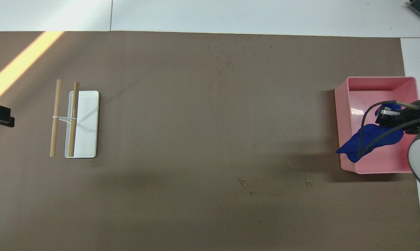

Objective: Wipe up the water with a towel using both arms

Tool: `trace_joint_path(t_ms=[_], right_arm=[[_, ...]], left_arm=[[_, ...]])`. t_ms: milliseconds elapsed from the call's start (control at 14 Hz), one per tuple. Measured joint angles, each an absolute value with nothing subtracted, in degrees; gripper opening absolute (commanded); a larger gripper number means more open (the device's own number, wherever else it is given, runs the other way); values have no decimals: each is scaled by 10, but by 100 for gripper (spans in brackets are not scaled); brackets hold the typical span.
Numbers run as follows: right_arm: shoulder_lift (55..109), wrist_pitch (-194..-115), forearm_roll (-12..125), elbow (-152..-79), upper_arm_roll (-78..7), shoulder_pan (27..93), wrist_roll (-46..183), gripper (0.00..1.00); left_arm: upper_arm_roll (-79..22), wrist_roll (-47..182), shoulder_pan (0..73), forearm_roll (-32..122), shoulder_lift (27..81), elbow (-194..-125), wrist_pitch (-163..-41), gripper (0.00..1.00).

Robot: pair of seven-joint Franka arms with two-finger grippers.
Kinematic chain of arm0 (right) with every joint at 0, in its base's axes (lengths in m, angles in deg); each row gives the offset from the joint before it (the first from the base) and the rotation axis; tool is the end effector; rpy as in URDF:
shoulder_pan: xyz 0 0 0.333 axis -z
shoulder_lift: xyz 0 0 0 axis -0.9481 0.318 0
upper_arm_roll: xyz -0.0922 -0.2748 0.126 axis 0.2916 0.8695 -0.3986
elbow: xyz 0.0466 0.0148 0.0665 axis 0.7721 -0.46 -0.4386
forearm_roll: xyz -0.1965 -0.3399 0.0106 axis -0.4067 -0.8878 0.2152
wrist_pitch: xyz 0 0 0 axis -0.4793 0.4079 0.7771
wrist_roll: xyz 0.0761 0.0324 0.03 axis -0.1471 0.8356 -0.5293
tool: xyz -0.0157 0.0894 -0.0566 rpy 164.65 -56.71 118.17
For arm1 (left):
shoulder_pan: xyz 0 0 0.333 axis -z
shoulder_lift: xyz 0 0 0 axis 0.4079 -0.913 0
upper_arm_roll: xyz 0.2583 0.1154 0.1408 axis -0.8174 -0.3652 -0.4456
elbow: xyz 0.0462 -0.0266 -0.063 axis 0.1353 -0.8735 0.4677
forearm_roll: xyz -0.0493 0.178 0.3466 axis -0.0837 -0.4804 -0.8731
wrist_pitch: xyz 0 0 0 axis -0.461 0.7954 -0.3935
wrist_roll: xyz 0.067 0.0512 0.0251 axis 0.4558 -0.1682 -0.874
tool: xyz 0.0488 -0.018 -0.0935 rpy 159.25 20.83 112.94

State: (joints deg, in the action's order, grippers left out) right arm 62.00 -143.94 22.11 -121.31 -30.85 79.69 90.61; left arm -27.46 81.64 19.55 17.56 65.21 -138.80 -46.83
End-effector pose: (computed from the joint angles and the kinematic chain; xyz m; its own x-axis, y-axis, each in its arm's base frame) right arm 0.5389 -0.0609 0.5365 0.9428 -0.3286 0.0564 -0.3317 -0.9417 0.0571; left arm 0.5331 0.0084 0.6460 0.9978 0.0363 -0.0556 0.0341 -0.9986 -0.0414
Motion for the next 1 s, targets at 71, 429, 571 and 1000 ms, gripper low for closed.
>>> trace_joint_path(t_ms=[71, 429, 571, 1000], right_arm=[[625, -1457, 220, -1213, -308, 814, 868, 0], [657, -1546, 219, -1234, -308, 883, 726, 0], [681, -1567, 219, -1244, -308, 911, 683, 0], [734, -1593, 219, -1264, -312, 942, 658, 29]], left_arm=[[-275, 809, 196, 178, 652, -1388, -468, 100], [-313, 776, 235, 192, 652, -1387, -472, 100], [-322, 776, 242, 192, 652, -1387, -472, 100], [-320, 777, 243, 192, 652, -1387, -472, 100]])
